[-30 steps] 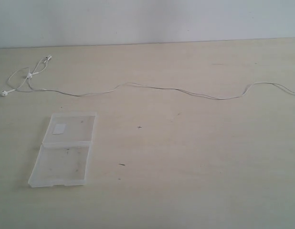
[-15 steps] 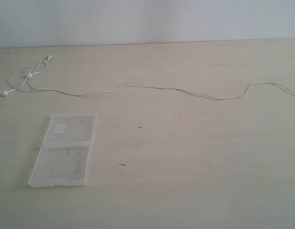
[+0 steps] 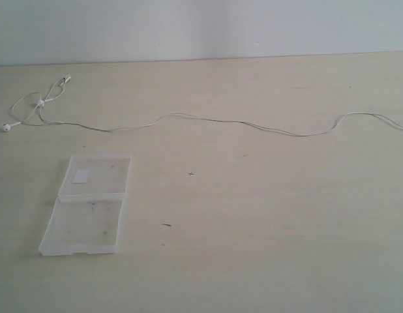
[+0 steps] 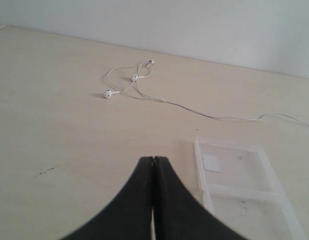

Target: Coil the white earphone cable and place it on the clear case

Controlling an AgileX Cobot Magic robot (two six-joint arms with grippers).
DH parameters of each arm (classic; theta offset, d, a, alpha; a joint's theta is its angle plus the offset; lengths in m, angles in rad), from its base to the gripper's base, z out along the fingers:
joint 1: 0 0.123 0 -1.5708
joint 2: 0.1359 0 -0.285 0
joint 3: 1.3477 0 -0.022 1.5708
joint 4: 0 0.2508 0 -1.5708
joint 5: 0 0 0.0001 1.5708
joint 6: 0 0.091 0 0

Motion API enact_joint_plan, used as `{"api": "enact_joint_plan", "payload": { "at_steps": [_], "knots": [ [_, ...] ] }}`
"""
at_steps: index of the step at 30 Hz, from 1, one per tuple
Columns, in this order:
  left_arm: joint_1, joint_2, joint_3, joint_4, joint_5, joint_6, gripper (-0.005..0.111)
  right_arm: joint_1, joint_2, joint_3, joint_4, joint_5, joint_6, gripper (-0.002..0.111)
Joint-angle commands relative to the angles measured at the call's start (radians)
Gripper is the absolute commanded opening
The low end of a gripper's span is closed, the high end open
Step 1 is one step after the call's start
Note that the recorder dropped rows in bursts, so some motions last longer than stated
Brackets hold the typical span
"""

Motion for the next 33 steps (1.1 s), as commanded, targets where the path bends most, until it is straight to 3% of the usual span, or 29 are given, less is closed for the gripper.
{"api": "enact_joint_plan", "payload": {
  "at_steps": [1,3,6,9,17,26,33],
  "knots": [
    [0.001,-0.006,0.002,-0.005,-0.008,-0.006,0.000,0.001,0.295,-0.310,0.007,0.586,-0.420,0.000],
    [0.001,-0.006,0.002,-0.005,-0.008,-0.006,0.000,0.003,0.418,-0.401,0.112,0.814,-0.736,0.000],
    [0.001,-0.006,0.002,-0.005,-0.008,-0.006,0.000,0.011,0.526,-0.461,0.150,0.925,-0.943,0.000],
    [0.001,-0.006,0.002,-0.005,-0.008,-0.006,0.000,0.021,0.613,-0.525,0.114,0.937,-0.927,0.006],
    [0.001,-0.006,0.002,-0.005,-0.008,-0.006,0.000,0.049,0.824,-0.746,0.166,0.937,-0.899,0.040],
    [0.001,-0.006,0.002,-0.005,-0.008,-0.006,0.000,0.232,0.962,-0.898,0.118,0.937,-0.954,0.044],
    [0.001,-0.006,0.002,-0.005,-0.008,-0.006,0.000,0.313,1.028,-0.994,0.121,0.907,-0.970,0.044]
  ]
}}
